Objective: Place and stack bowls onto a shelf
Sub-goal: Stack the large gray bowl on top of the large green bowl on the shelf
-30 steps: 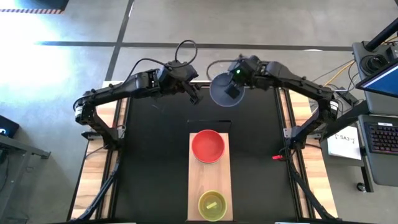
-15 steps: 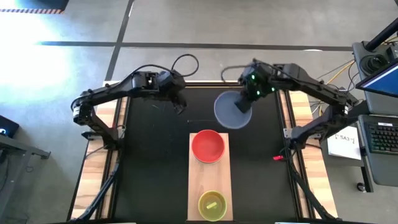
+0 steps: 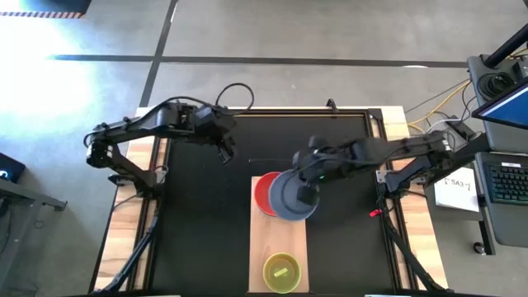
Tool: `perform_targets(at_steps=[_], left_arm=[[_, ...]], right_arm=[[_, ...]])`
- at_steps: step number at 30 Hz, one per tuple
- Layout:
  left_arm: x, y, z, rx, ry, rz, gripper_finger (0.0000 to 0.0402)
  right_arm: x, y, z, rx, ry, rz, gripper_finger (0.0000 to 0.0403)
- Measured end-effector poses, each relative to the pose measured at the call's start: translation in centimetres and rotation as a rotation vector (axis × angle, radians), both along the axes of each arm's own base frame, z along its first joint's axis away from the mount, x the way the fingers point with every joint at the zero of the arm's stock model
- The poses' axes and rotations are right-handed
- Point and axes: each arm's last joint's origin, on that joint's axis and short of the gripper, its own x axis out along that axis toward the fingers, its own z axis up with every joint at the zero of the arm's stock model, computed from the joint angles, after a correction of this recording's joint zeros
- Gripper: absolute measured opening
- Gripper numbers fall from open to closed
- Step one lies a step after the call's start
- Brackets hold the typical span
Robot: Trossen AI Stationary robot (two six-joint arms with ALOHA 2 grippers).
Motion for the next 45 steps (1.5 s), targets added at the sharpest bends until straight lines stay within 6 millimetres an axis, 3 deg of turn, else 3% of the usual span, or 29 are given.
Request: perform_targets(at_steps=[4, 12, 24, 30, 38, 45], left_arm=[[-1.3, -0.7, 1.0, -0.011, -0.052, 0.014, 0.0183], [-3.4, -2.7, 2.3, 0.001, -0.109, -0.004, 0.0183], [-5.5, -4.6, 2.2, 0.053, -0.112, 0.030, 0.0183], [-5.6, -5.1, 2.2, 0.053, -0.113, 0.016, 0.0183], [-5.7, -5.0, 2.2, 0.073, -0.101, 0.024, 0.0183], [-5.8, -5.0, 2.1, 0.075, -0.086, 0.024, 0.0183]], right_arm=[[1.9, -0.2, -2.2, -0.032, 0.050, 0.008, 0.0009], [4.0, -1.7, -3.7, 0.009, 0.061, -0.001, 0.0009], [6.5, -3.0, -6.6, 0.118, 0.121, 0.037, 0.0009], [7.0, -4.8, -7.5, 0.130, 0.146, -0.005, 0.0009], [7.4, -4.7, -8.3, 0.185, 0.181, 0.036, 0.0010], [6.8, -5.3, -8.2, 0.206, 0.217, 0.038, 0.0060]])
